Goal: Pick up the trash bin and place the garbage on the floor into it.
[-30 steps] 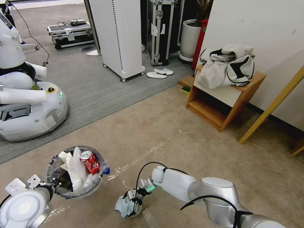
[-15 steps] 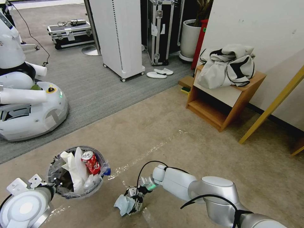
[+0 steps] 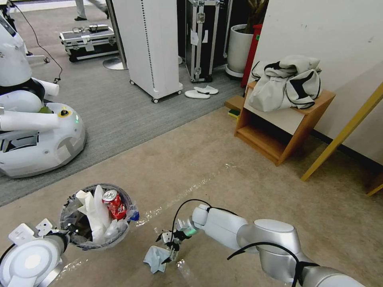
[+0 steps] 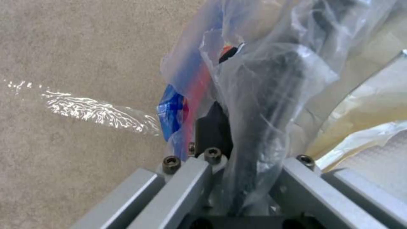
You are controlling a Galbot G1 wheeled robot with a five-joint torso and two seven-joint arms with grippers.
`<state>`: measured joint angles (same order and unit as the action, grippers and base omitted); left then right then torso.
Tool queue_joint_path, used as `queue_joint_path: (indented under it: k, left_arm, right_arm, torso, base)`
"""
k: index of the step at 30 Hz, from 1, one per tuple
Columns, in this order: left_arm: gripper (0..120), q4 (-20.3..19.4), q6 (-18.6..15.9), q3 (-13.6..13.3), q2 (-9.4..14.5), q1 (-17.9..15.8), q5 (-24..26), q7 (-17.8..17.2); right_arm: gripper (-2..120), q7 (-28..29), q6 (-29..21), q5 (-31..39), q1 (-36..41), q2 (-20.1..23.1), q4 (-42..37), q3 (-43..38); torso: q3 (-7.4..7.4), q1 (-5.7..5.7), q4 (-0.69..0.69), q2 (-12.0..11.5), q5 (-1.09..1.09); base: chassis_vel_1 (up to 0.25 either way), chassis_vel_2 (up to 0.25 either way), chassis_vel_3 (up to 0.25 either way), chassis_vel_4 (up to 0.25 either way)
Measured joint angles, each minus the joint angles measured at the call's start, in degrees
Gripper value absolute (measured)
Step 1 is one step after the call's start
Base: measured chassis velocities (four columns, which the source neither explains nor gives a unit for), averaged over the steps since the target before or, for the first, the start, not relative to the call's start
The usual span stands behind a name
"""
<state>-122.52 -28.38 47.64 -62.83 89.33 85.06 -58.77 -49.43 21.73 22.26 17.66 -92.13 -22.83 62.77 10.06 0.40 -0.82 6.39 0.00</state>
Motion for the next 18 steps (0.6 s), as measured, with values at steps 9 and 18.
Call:
queue_joint_path:
  k: [9,18]
  left_arm:
    - [0,-0.8,0.0,0.2,-0.3,0.3,0.0,0.0]
    - [0,-0.8,0.0,0.2,-0.4,0.4,-0.1,-0.1]
  right_arm:
    - [100,0.0,-0.9,0.9,0.0,0.0,-1.5,1.1]
    - [100,0.7,-1.2,1.6,0.1,0.0,-3.7,1.9]
  torso:
    - [0.0,0.0,0.0,0.0,0.0]
    - [0.0,0.0,0.0,0.0,0.0]
  base:
    - [0.0,0.0,0.0,0.0]
    - [0.0,0.0,0.0,0.0]
